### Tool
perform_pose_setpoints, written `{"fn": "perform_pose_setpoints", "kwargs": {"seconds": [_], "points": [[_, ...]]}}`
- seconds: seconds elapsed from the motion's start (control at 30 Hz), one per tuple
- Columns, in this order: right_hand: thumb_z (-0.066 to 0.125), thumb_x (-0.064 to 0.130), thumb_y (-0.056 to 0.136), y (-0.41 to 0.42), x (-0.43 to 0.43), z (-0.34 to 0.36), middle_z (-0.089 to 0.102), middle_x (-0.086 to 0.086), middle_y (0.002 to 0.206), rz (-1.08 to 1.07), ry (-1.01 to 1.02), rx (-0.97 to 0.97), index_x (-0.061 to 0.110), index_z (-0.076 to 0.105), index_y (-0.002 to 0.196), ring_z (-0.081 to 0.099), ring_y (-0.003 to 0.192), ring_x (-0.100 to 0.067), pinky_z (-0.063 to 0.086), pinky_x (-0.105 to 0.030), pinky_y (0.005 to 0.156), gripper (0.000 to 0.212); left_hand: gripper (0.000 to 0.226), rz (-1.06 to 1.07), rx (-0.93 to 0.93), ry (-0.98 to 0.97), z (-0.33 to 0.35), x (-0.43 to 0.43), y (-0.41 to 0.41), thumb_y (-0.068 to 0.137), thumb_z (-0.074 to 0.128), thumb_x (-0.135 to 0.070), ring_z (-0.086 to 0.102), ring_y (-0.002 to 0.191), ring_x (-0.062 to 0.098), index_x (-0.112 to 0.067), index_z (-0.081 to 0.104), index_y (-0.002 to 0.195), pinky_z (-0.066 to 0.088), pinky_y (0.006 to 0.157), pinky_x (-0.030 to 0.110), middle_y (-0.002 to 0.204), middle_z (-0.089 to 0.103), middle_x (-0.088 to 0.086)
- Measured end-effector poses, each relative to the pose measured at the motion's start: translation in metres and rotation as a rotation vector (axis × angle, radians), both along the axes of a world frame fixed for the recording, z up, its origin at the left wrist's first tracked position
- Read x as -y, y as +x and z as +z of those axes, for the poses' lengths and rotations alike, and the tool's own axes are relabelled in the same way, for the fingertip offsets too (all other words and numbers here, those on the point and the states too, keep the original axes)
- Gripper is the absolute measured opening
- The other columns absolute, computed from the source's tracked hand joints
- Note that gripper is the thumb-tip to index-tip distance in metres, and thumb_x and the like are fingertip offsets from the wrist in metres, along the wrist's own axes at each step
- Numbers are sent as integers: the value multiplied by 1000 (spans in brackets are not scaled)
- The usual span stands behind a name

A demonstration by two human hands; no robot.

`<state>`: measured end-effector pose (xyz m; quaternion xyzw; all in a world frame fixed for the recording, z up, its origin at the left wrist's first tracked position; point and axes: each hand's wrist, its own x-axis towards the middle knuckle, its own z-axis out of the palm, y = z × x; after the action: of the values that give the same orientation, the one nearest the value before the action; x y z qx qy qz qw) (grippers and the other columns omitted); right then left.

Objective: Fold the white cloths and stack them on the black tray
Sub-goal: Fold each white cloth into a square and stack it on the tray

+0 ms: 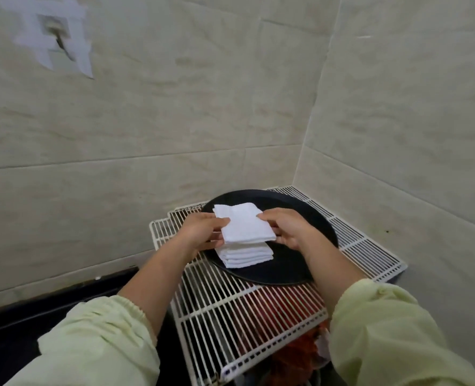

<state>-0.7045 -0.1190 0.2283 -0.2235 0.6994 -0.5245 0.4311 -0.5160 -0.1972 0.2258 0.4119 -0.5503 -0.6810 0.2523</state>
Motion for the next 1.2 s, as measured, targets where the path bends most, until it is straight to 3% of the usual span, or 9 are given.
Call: {"fn": "perform_pose_setpoints", "kwargs": {"seconds": [0.17,0.4,0.5,0.67,0.93,1.07,1.13,1.2], "points": [[68,13,87,-13,10,-15,69,-9,107,86,47,-52,13,65,111,66,98,-21,56,-34,80,24,21,63,47,20,-9,-1,-11,87,69,-12,67,69,17,-5,64,106,60,60,26,97,72,12],[67,19,88,-14,14,-25,68,-8,100,170,80,-203,13,65,107,65,85,-17,53,-27,60,19,28,99,135,-12,-19,-3,-12,85,71,-12,67,72,23,-3,60,110,55,49,24,99,69,13],[68,21,88,-15,10,-28,68,-7,90,198,82,-255,11,66,103,61,68,-14,49,-24,52,18,28,111,161,-54,-19,-8,-12,85,72,-12,61,60,21,-8,55,107,52,43,22,92,65,12],[70,25,87,-17,4,-30,65,-6,67,218,80,-326,9,66,98,52,49,-12,41,-23,45,20,36,129,196,-89,-20,-11,-13,84,73,-14,62,60,20,-12,50,112,51,43,22,94,64,12],[69,25,88,-14,1,-37,67,-7,76,220,46,-387,8,65,99,57,49,-9,41,-22,46,21,41,154,173,-80,-22,-19,-13,84,72,-10,67,55,20,-6,51,120,50,42,20,95,68,16],[69,24,88,-12,1,-37,67,-8,87,213,36,-458,10,64,96,58,54,-10,42,-19,46,17,42,177,163,-94,-25,-22,-11,84,72,-9,64,44,14,-6,51,121,51,42,20,84,65,13],[68,24,88,-11,1,-38,67,-8,92,218,30,-500,11,64,95,59,64,-12,45,-20,51,15,45,185,176,-101,-27,-24,-11,84,72,-9,64,44,14,-6,50,123,52,43,21,82,65,13],[68,26,88,-11,0,-40,66,-7,95,230,27,-573,13,63,94,60,76,-14,50,-25,67,15,47,197,195,-120,-30,-27,-11,84,73,-11,64,44,14,-7,49,124,54,45,22,80,65,12]]}}
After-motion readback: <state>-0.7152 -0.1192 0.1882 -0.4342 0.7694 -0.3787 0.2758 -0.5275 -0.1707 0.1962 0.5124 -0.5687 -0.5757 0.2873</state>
